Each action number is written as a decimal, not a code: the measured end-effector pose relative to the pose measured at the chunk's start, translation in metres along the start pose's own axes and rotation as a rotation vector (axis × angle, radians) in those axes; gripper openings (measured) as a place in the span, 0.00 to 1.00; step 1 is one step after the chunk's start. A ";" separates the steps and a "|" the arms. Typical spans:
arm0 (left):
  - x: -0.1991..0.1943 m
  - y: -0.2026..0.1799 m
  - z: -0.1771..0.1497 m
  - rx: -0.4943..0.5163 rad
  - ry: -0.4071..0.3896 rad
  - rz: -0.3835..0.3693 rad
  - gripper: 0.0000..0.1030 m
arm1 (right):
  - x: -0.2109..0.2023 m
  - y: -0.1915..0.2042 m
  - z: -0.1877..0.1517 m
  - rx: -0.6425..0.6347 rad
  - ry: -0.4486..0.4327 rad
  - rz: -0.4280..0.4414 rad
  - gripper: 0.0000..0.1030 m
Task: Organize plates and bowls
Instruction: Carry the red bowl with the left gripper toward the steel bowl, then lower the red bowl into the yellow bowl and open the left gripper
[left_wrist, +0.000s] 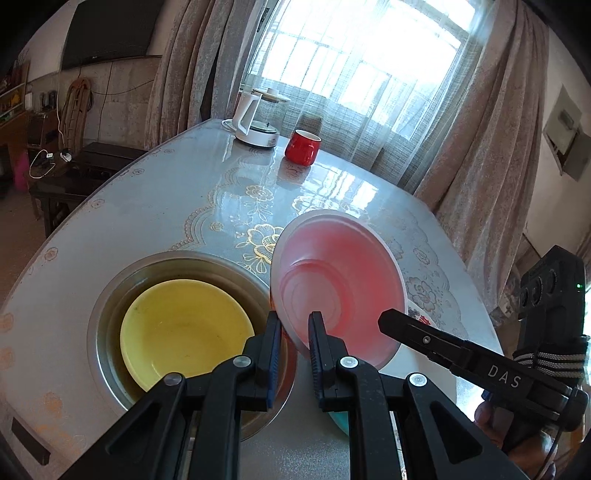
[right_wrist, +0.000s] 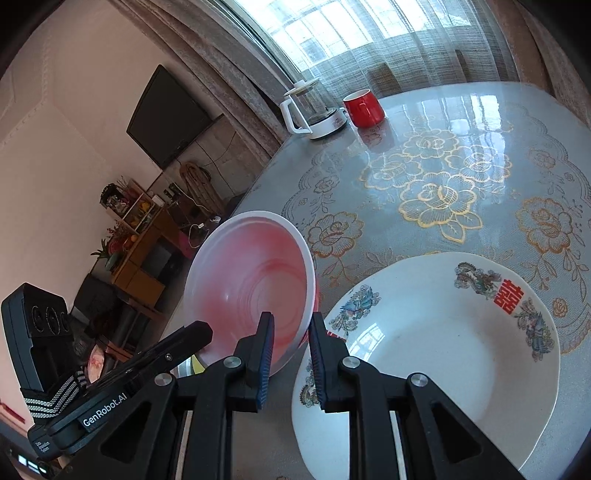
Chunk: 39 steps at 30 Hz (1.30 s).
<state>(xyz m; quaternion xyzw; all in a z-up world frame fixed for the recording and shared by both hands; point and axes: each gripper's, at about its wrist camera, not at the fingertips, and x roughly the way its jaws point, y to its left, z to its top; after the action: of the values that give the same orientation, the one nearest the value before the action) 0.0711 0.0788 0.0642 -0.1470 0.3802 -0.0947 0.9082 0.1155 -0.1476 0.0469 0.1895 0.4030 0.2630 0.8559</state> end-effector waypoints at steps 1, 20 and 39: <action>-0.003 0.002 0.000 0.003 -0.006 0.007 0.14 | 0.001 0.002 -0.001 -0.006 0.005 0.004 0.18; -0.038 0.078 0.003 -0.153 -0.036 0.072 0.14 | 0.041 0.066 -0.009 -0.108 0.114 0.107 0.18; -0.012 0.109 -0.013 -0.204 0.051 0.092 0.14 | 0.081 0.060 -0.025 -0.091 0.223 0.066 0.19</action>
<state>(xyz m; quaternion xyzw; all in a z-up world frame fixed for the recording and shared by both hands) 0.0597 0.1815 0.0265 -0.2187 0.4174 -0.0173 0.8819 0.1213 -0.0485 0.0156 0.1330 0.4767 0.3283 0.8045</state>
